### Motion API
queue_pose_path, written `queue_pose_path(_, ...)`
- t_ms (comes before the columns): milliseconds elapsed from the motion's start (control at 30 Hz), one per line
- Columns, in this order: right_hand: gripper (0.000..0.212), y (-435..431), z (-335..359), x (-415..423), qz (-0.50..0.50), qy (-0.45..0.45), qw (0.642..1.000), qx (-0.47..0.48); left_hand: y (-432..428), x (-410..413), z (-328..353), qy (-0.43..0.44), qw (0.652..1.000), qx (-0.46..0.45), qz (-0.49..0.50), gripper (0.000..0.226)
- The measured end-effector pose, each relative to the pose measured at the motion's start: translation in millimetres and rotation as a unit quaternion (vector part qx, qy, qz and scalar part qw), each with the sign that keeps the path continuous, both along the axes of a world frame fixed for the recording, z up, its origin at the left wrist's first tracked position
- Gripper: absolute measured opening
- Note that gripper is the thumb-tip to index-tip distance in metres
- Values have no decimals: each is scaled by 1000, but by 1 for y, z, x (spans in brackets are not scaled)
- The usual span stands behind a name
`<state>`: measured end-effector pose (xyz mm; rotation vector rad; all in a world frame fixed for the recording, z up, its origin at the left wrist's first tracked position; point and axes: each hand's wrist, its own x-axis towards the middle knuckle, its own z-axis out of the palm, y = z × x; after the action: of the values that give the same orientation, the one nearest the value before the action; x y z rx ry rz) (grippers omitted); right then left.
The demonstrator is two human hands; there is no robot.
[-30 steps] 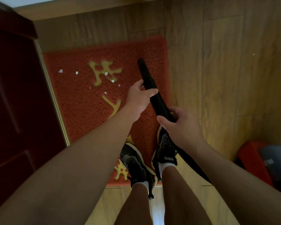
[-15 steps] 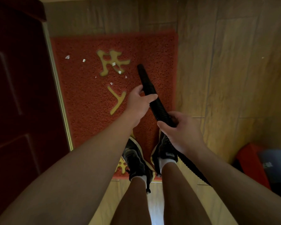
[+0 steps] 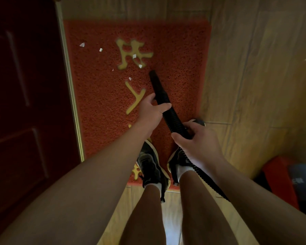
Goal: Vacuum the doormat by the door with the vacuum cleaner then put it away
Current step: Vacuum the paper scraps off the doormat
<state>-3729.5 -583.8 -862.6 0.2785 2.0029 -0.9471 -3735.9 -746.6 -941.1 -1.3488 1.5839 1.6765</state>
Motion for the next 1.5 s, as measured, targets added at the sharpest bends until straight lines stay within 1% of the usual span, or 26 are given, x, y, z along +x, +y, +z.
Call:
queue_pose_path(67,21,-1,-1,-2,8,-2,1000,-3,-2,1,0,-6,1000,-5,10,90)
queue_pose_path(133,19,-3,-1,-4,23,0,1000,-2,-4,2,2,-10,1000,-7,15,92)
queue_pose_path(167,18,-3,-1,-5,31,0,1000,-2,-4,2,3,-14,1000,-8,15,89)
queue_pose_path(267,16,-4,1,-7,52,0,999,-8,-4,8,2,-22,999,-14,26,61)
queue_pose_path(300,16,-4,2,-8,62,-1,998,-9,-4,10,2,-26,999,-16,29,55)
queue_pose_path(367,16,-4,4,-10,85,-11,996,-10,-4,15,4,-30,999,-22,35,53)
queue_pose_path(533,20,-8,8,-15,144,-13,989,-5,-9,25,9,-33,997,-33,68,56)
queue_pose_path(667,23,-14,4,-18,159,-12,987,-4,-16,28,6,-33,996,-28,79,43)
queue_pose_path(800,21,-23,-3,-18,160,-11,987,-4,-23,28,1,-26,996,-25,86,31)
queue_pose_path(867,22,-25,-6,-17,154,-12,988,-8,-26,28,-2,-25,996,-32,85,34)
queue_pose_path(1033,21,-28,-10,-14,149,-9,989,-11,-30,28,-1,-19,997,-31,75,31)
queue_pose_path(1233,20,-32,-10,-9,130,5,991,-5,-33,26,-1,-24,997,-23,68,39)
queue_pose_path(1333,19,-35,-9,-4,114,8,994,1,-36,24,1,-28,997,-22,63,50)
queue_pose_path(1500,23,-37,-8,-2,95,13,995,7,-40,19,3,-28,999,-7,45,57)
